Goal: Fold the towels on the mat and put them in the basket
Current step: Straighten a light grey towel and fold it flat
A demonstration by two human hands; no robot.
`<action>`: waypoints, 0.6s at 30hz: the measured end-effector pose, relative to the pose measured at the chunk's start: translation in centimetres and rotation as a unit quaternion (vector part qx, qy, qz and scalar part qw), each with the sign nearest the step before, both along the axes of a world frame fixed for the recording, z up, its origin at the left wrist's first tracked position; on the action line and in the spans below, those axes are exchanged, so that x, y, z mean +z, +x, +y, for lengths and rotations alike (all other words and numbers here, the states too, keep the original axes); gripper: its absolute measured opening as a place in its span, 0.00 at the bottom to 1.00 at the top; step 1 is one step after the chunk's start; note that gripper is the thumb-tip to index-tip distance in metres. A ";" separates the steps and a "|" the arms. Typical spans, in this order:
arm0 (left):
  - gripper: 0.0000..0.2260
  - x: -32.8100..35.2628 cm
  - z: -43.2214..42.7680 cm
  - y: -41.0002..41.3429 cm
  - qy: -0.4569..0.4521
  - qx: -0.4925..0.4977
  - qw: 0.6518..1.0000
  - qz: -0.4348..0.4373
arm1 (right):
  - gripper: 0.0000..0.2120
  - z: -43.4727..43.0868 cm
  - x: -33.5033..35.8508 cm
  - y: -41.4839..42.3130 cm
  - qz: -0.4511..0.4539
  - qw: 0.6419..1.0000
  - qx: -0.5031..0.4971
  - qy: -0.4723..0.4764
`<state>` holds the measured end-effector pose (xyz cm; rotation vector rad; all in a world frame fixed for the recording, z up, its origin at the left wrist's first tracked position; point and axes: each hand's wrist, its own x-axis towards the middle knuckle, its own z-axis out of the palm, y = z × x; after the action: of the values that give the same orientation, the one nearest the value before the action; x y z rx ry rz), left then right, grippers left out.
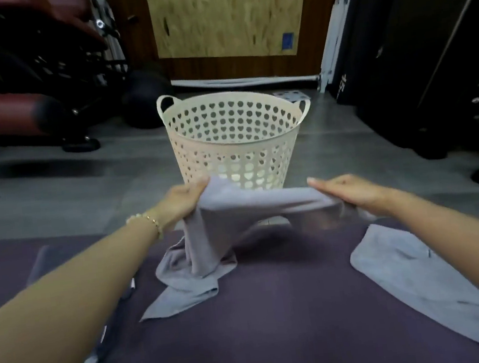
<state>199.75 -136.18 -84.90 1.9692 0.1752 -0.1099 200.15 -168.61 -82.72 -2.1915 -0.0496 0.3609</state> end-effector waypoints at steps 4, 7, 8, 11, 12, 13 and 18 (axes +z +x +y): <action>0.19 -11.3 -2.5 -4.8 0.044 -0.021 0.992 0.117 | 0.25 -1.4 -11.7 -4.0 0.126 0.988 0.016 -0.088; 0.23 -18.5 -3.4 -8.0 0.088 -0.080 0.967 0.226 | 0.25 -2.7 -18.9 -7.9 0.207 0.971 0.017 -0.115; 0.25 -20.4 -3.5 -8.9 0.119 -0.114 0.952 0.260 | 0.26 -3.0 -20.7 -9.0 0.233 0.964 0.021 -0.123; 0.23 -24.0 -4.0 -10.1 0.169 -0.166 0.921 0.309 | 0.23 -3.7 -24.7 -11.6 0.301 0.946 0.036 -0.113; 0.21 -24.8 -4.3 -10.0 0.136 -0.159 0.928 0.308 | 0.19 -3.5 -25.3 -12.0 0.320 0.944 0.035 -0.077; 0.19 -25.2 -4.6 -9.7 0.096 -0.148 0.935 0.306 | 0.17 -3.5 -25.7 -12.0 0.334 0.941 0.029 -0.046; 0.13 -25.5 -9.2 -6.8 0.001 -0.102 0.962 0.255 | 0.10 -3.9 -25.9 -10.0 0.230 0.963 -0.109 0.091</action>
<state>192.91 -145.33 -110.35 1.9223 0.3047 -0.7543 190.15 -172.47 -108.61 -1.8612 0.3970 0.7002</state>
